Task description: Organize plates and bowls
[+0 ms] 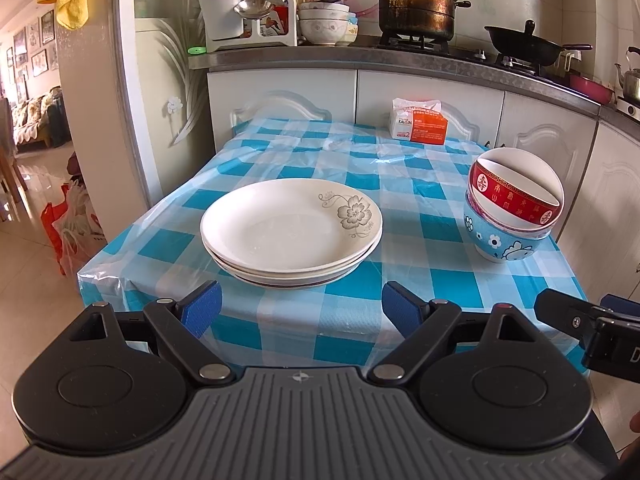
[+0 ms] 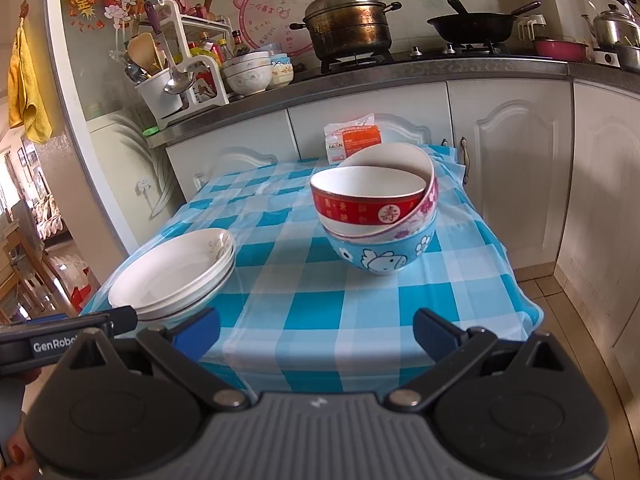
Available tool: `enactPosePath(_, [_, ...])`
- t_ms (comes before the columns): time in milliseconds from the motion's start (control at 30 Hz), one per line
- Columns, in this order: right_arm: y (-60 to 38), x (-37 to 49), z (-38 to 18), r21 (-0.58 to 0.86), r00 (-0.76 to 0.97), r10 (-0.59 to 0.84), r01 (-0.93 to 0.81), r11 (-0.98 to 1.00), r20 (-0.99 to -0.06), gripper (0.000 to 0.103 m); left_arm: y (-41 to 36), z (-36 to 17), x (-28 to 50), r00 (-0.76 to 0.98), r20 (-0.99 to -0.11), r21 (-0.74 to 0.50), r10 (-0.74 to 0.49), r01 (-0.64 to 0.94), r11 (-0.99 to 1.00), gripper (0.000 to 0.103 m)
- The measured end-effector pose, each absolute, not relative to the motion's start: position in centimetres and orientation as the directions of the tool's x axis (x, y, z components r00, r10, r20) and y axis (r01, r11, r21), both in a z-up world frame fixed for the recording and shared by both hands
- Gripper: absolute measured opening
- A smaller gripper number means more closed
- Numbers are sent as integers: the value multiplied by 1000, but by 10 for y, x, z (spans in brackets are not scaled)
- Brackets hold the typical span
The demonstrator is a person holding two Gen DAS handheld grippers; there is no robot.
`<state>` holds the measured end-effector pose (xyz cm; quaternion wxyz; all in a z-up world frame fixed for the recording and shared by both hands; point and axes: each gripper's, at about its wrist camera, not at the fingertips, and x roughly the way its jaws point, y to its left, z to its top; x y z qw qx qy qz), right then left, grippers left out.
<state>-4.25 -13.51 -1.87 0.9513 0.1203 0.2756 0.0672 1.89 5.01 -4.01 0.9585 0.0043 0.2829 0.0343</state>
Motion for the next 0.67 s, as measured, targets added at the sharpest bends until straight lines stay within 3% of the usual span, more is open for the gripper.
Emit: enactPosePath(667, [-137,-31,-31,285,810,224,-74,956,-542,102,71,-45,33,841,-540,-48,21,-56,997,103])
